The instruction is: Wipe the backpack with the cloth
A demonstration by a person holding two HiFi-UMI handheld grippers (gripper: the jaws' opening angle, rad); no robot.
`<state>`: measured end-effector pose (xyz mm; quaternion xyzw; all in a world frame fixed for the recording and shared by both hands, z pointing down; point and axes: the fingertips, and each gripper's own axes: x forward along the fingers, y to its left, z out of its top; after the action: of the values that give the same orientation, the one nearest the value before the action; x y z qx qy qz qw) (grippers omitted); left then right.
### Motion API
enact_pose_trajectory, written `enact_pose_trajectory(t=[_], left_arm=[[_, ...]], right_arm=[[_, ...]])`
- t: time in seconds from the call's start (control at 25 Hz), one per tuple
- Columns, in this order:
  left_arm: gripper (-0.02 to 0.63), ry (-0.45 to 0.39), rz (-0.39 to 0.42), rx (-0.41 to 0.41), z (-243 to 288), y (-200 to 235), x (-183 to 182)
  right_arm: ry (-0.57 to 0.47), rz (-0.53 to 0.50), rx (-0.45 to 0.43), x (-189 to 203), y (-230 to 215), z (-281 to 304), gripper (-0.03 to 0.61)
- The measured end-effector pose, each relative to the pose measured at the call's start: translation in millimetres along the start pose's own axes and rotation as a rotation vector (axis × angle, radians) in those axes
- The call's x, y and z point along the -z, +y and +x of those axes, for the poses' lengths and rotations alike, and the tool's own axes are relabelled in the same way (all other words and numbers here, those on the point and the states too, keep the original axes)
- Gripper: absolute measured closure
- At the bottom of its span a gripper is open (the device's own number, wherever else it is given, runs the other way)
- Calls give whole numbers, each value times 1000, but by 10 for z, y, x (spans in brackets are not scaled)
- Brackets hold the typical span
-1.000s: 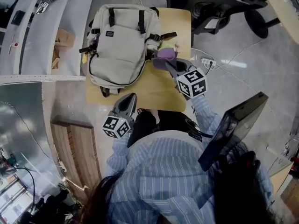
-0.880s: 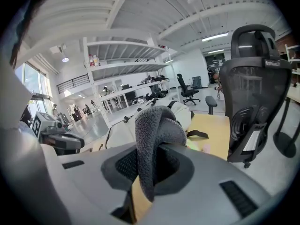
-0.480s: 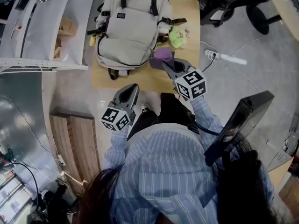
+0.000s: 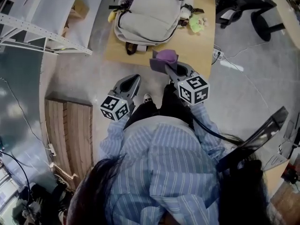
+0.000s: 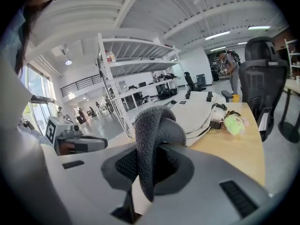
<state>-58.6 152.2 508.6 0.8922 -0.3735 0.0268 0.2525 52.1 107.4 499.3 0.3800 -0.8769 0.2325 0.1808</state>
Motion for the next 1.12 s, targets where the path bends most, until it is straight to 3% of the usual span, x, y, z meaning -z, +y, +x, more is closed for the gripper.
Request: enact_pose_trajectory(t=[0.28,0.44,0.84,1.12], left_arm=[[601,17,51,92,-249,-243,192],[601,74,53,149,-298,-394,433],[601,173,58,255,-68,-538,615],[601,181,80,276,-40,-600,599]], right_arm=[[-20,20,37,375,425,-288,537],[-10,34,66,619,555,-448,537],[-7,91,162,831,425,-765,537],[10,104,150,928,470,-762,537]])
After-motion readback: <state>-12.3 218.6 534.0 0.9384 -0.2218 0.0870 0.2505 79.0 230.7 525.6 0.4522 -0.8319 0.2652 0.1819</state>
